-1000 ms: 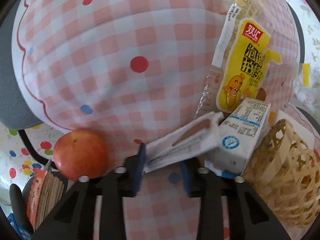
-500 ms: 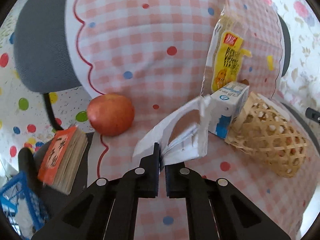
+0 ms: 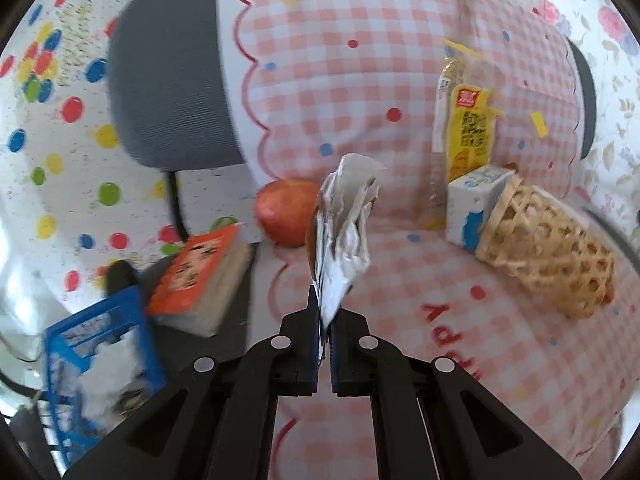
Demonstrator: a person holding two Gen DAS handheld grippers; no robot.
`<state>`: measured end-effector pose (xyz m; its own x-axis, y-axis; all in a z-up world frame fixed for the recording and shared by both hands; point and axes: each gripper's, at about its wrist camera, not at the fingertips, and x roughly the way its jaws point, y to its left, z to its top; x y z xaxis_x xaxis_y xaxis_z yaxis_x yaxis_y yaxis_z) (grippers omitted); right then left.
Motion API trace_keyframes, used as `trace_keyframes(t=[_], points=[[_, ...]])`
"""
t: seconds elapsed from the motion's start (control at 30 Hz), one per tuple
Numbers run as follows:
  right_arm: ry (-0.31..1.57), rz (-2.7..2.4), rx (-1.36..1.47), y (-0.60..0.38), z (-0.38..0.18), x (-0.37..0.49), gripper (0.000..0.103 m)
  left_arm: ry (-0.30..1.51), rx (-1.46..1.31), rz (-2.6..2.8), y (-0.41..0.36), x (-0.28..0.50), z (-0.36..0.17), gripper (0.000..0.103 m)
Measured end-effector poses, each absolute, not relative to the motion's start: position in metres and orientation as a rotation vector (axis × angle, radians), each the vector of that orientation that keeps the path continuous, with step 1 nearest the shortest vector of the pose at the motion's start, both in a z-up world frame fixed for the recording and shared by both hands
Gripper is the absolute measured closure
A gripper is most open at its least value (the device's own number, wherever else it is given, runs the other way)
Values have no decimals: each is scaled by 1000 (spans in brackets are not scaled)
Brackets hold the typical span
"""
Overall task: Collect trash
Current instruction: 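Grasp the crumpled white wrapper with the left tool and lift it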
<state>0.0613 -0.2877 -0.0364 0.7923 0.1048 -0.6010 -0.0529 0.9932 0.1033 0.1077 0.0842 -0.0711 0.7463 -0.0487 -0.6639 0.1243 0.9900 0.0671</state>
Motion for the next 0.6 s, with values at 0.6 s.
trace_keyframes(t=[0.6], points=[[619,114,82,-277,-21,28,76,665,49,-169,91,58,-34,98]])
